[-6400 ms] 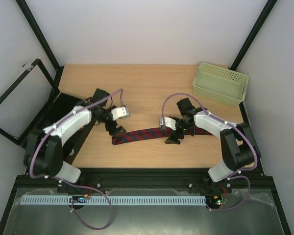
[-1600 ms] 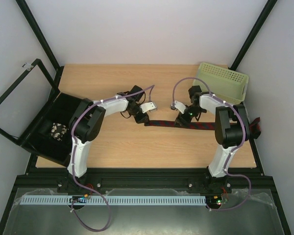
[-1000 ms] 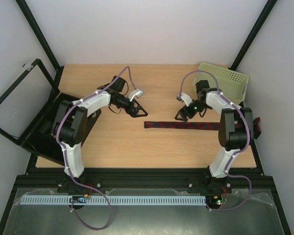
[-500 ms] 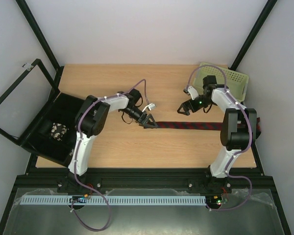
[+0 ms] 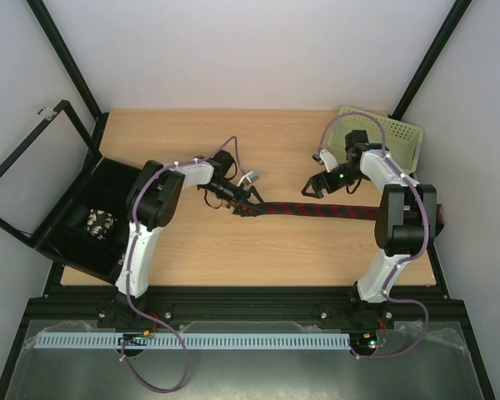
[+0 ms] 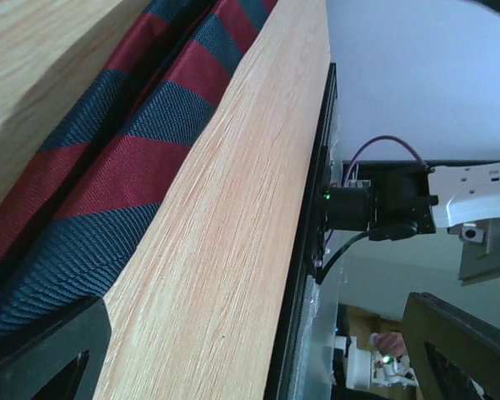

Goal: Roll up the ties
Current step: Smooth out the tie at the center of the board, then move the tie to the center of the board.

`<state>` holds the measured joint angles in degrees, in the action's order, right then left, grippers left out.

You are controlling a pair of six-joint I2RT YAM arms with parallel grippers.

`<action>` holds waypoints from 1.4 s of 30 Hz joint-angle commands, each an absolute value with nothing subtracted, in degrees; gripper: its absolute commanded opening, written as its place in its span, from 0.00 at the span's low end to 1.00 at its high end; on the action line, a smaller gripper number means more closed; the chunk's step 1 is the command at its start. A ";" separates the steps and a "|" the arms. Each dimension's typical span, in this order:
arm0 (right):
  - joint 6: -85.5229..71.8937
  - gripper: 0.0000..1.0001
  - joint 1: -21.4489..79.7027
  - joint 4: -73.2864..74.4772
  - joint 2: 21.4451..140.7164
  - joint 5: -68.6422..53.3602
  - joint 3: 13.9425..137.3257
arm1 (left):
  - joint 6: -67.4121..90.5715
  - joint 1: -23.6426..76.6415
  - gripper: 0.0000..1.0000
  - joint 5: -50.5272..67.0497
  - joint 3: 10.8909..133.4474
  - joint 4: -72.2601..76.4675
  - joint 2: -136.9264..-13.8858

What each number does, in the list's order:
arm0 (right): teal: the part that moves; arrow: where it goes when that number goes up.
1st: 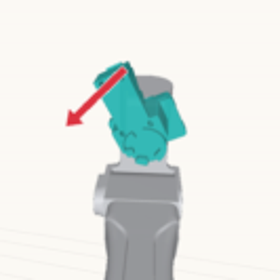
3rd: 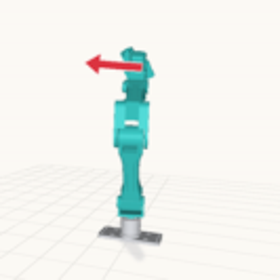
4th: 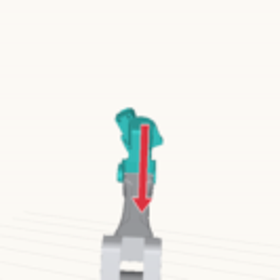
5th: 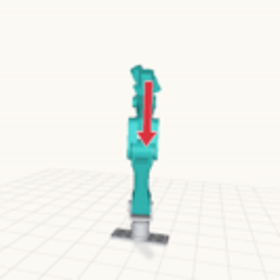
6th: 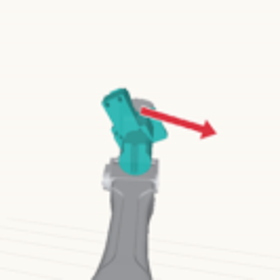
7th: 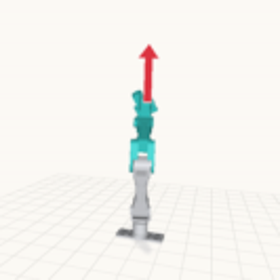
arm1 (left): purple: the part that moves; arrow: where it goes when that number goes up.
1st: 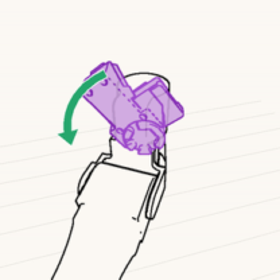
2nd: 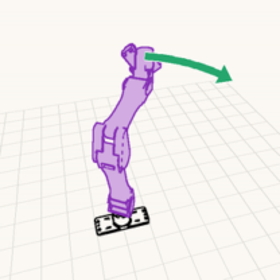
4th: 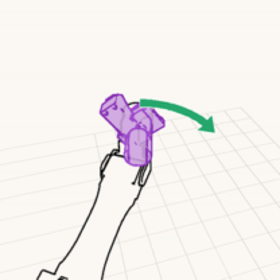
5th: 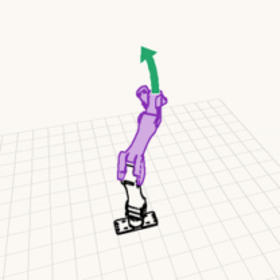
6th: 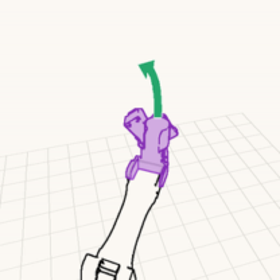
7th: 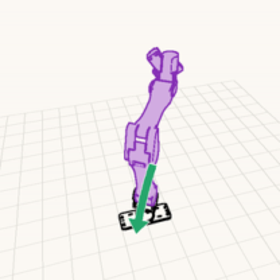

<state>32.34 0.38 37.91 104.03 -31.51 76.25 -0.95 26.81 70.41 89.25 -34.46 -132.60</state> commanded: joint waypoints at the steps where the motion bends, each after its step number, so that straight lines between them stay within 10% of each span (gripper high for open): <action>1: 36.71 0.96 0.68 44.15 103.27 -34.81 75.68 | 2.55 24.12 0.99 62.73 86.48 -33.52 -137.75; 14: 45.67 0.93 3.97 44.66 107.63 -33.34 75.60 | -0.11 22.77 0.99 64.27 87.34 -36.37 -141.30; 42: 47.57 0.90 14.30 28.71 107.27 -27.60 71.31 | -6.10 12.88 1.00 43.05 77.27 -20.36 -98.08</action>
